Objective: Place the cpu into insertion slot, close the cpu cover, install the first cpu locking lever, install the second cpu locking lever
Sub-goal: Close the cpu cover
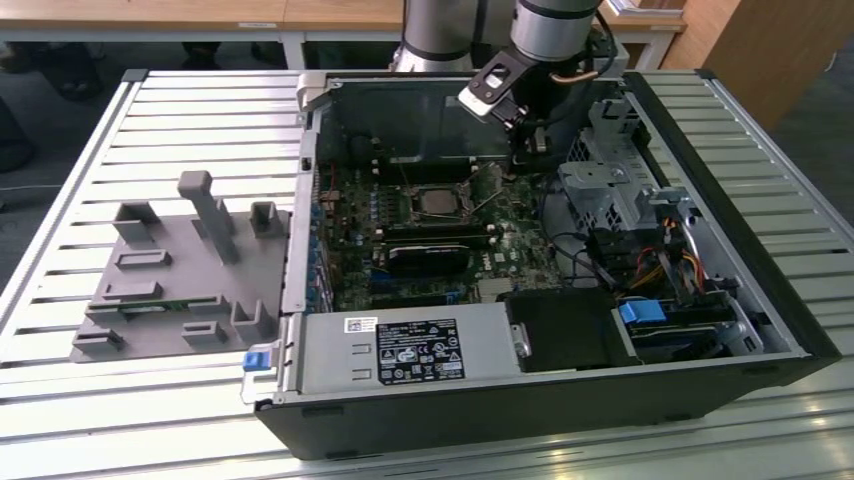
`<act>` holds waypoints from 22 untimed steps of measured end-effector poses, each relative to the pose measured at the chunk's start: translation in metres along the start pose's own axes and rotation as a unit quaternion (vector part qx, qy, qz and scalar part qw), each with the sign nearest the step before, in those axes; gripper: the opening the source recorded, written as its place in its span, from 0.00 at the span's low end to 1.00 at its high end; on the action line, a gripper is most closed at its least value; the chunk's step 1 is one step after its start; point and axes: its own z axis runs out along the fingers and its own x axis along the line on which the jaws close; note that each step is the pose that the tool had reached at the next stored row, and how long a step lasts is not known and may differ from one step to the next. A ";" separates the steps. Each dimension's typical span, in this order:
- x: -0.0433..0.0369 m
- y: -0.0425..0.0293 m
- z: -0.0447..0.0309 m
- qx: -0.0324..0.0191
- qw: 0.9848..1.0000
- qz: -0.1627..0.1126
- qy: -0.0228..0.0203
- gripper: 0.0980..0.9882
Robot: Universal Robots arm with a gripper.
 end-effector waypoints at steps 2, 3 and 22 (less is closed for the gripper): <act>0.0000 0.0004 0.0019 0.001 1.000 0.000 0.000 0.01; 0.0001 0.0005 0.0030 0.001 1.000 0.000 0.000 0.01; 0.0000 -0.0139 0.0091 0.002 1.000 0.000 0.000 0.01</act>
